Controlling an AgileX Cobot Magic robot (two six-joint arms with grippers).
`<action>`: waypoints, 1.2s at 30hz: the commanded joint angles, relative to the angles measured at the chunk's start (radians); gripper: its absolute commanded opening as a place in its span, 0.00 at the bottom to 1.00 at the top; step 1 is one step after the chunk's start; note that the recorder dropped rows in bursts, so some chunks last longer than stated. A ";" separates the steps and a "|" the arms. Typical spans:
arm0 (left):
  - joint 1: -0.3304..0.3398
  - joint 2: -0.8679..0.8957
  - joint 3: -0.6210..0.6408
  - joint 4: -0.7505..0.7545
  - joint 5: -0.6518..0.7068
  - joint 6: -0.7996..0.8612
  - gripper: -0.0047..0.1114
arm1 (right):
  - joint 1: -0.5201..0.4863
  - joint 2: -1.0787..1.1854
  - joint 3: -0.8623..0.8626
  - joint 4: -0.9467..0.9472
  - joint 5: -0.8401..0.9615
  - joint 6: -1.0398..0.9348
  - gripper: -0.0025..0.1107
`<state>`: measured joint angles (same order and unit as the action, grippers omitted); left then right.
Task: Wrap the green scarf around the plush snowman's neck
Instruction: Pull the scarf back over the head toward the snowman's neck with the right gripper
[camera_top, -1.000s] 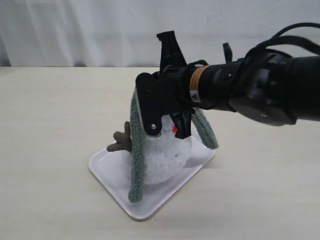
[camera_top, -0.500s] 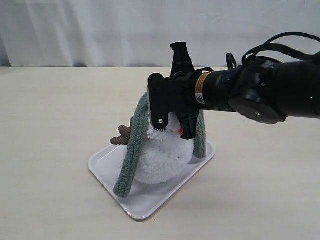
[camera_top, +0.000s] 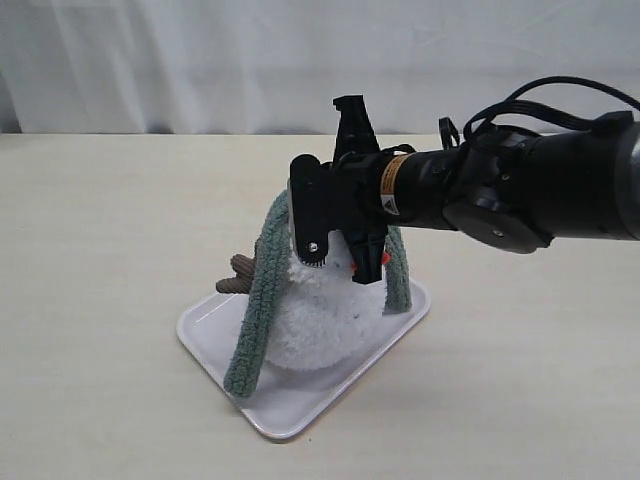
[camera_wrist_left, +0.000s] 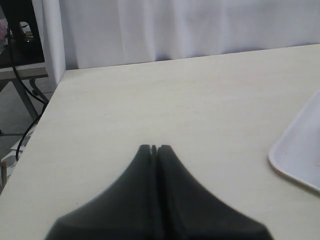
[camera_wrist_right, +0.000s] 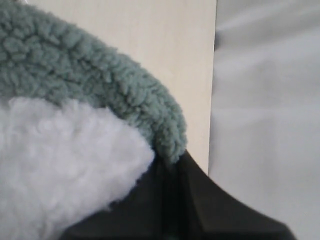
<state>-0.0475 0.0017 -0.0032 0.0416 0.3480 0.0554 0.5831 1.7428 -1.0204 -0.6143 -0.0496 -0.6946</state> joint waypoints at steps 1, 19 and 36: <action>0.001 -0.002 0.003 -0.001 -0.016 -0.001 0.04 | -0.004 0.013 0.005 0.000 0.021 0.039 0.06; 0.001 -0.002 0.003 -0.001 -0.016 -0.001 0.04 | -0.004 -0.058 0.005 0.000 0.050 0.476 0.60; 0.001 -0.002 0.003 -0.001 -0.016 -0.001 0.04 | -0.004 -0.197 -0.012 0.192 0.276 0.770 0.57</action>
<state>-0.0475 0.0017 -0.0032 0.0416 0.3480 0.0554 0.5831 1.5551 -1.0204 -0.4897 0.1959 0.0650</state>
